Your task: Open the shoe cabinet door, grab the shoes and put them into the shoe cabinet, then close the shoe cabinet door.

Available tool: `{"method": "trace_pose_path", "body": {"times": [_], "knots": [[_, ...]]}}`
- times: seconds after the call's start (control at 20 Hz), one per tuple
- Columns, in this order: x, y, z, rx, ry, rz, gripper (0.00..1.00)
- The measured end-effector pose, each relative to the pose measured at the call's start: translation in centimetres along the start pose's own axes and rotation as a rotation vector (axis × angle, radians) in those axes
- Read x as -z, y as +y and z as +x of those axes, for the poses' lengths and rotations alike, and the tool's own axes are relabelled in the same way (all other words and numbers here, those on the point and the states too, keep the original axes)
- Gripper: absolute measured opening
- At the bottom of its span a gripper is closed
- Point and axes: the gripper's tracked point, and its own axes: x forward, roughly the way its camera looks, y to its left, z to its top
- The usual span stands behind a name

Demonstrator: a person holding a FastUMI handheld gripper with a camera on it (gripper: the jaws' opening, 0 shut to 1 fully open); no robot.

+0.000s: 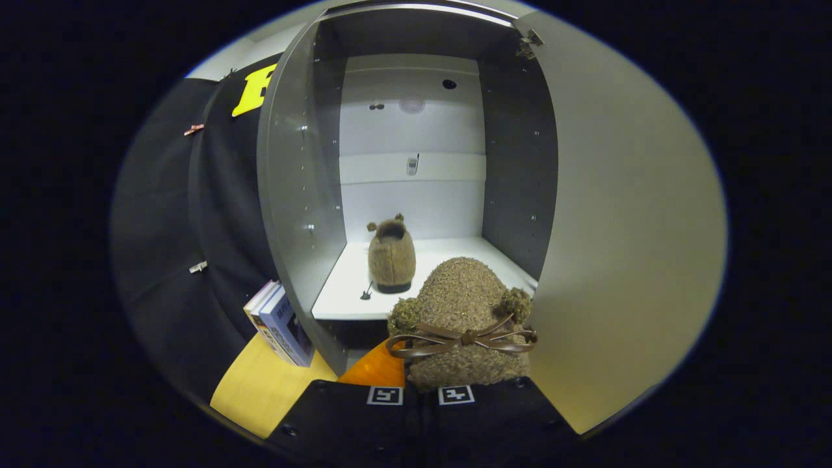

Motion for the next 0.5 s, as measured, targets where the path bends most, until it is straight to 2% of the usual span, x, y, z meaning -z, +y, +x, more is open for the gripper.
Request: {"method": "trace_pose_path", "body": {"times": [0.2, 0.5], "knots": [[-3.4, -0.4, 1.4, -0.034, 0.02, 0.031, 0.05], [-7.7, -1.3, 4.8, -0.046, 0.029, 0.001, 0.05]]}}
